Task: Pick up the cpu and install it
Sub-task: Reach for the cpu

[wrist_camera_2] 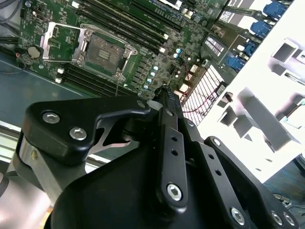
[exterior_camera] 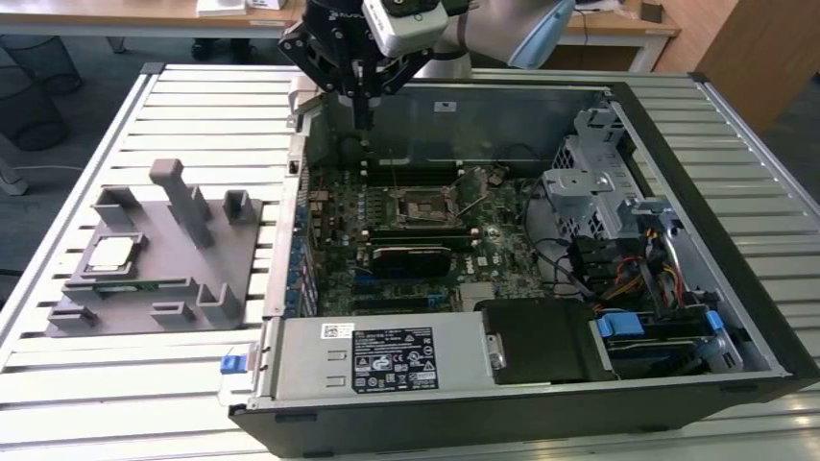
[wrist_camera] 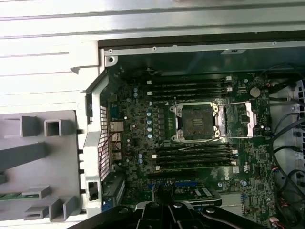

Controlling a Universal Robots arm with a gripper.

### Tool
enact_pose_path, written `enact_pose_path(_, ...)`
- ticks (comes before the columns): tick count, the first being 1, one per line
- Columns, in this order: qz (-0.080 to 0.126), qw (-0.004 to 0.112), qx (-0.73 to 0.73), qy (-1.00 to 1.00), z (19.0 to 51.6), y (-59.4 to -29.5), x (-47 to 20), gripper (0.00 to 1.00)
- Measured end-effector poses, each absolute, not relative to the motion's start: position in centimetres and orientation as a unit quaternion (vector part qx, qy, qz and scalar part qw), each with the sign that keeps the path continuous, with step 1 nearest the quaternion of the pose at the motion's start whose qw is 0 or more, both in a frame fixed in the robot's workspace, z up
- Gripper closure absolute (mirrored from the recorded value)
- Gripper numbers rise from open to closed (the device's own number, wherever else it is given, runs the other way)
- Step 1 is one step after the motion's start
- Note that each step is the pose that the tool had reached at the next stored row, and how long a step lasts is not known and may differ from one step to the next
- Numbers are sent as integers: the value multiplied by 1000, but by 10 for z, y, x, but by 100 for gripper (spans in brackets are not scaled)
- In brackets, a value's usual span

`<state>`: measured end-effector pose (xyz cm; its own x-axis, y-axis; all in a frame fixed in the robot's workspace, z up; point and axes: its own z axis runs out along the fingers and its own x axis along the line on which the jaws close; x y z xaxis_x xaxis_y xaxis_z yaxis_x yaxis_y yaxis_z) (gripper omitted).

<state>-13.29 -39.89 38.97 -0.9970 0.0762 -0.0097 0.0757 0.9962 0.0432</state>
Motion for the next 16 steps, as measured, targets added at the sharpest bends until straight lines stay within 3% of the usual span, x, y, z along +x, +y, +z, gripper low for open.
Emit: enact_pose_path(16, 21, 2, 38, 999, 388, -399, -136, 89)
